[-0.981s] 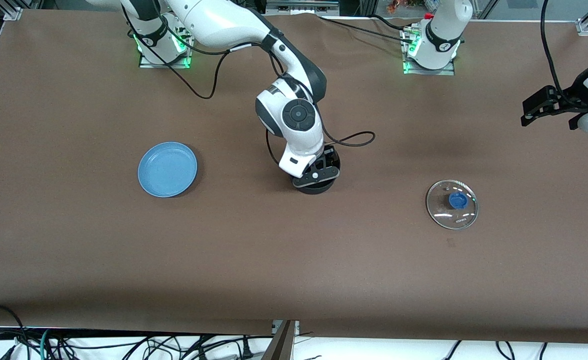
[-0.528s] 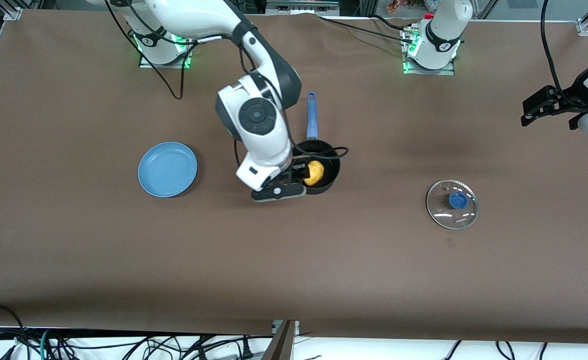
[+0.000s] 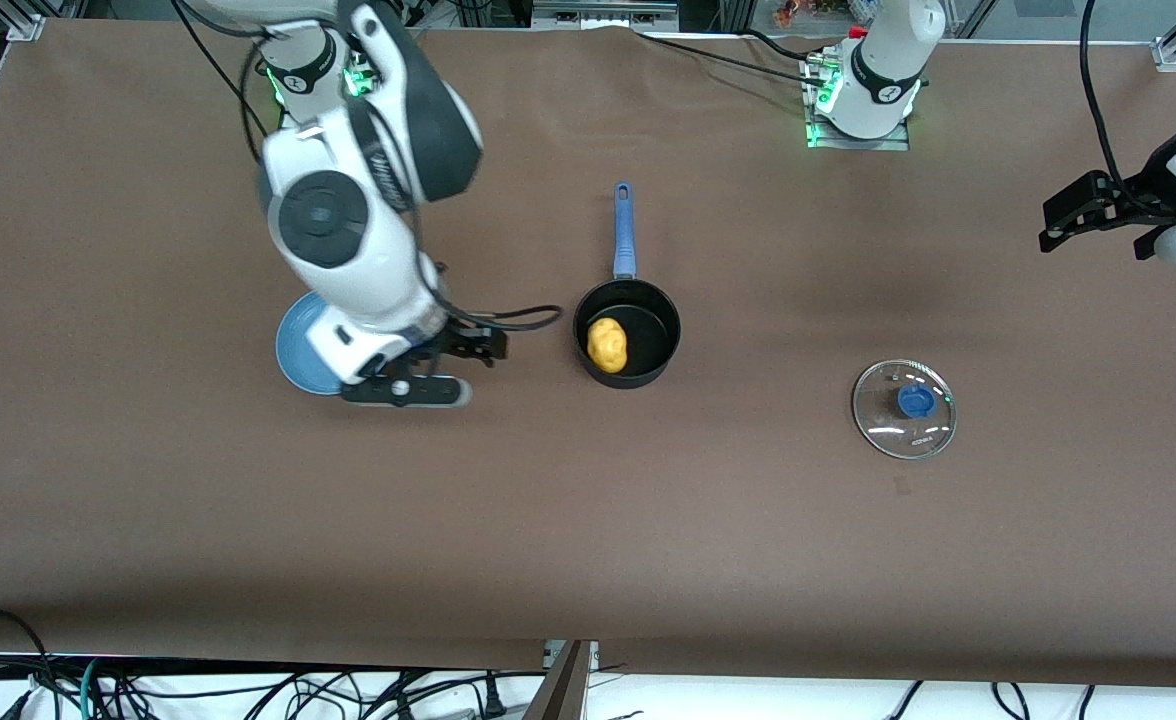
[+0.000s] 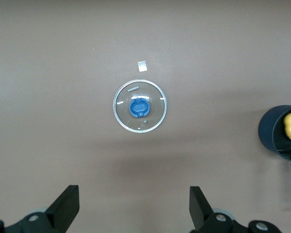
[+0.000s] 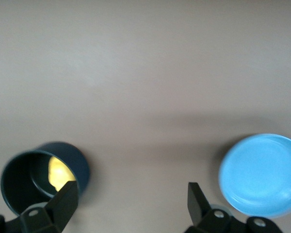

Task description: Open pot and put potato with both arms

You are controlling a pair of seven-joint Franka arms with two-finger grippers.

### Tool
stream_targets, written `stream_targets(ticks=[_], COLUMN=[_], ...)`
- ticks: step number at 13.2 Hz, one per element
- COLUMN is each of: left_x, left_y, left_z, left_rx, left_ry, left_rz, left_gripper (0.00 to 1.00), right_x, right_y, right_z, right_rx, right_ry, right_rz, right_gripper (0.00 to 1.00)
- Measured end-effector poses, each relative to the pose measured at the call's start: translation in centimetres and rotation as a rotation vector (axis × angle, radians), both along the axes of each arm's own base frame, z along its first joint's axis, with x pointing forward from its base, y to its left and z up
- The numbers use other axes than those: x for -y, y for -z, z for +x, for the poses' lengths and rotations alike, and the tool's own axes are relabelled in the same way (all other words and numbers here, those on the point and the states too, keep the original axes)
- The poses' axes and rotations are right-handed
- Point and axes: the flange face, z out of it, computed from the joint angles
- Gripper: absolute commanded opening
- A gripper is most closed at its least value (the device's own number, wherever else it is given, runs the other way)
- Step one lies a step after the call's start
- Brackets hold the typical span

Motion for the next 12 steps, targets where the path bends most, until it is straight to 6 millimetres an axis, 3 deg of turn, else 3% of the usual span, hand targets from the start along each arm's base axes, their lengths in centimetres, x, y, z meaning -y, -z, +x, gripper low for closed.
stream_targets(ticks=[3, 6, 9, 12], left_x=[0.0, 0.1, 0.3, 0.3], left_y=[0.0, 0.0, 0.0, 0.1], left_z=[0.0, 0.0, 0.0, 0.0], left_rx=[0.000, -0.001, -0.001, -0.001], left_ry=[0.001, 0.002, 0.004, 0.005], left_rz=[0.000, -0.001, -0.001, -0.001], left_gripper=[1.00, 1.00, 1.00, 1.00], right_x=[6.8, 13.0, 16.2, 18.5], right_y=[-4.2, -7.2, -9.9, -10.7], right_z=[-1.9, -5.4, -8.7, -10.2], right_rx=[-0.046, -0.051, -0.029, -0.019], right_ry=[0.011, 0.022, 0.000, -0.068], right_rz=[0.003, 0.010, 0.014, 0.016], right_gripper=[1.00, 1.00, 1.00, 1.00])
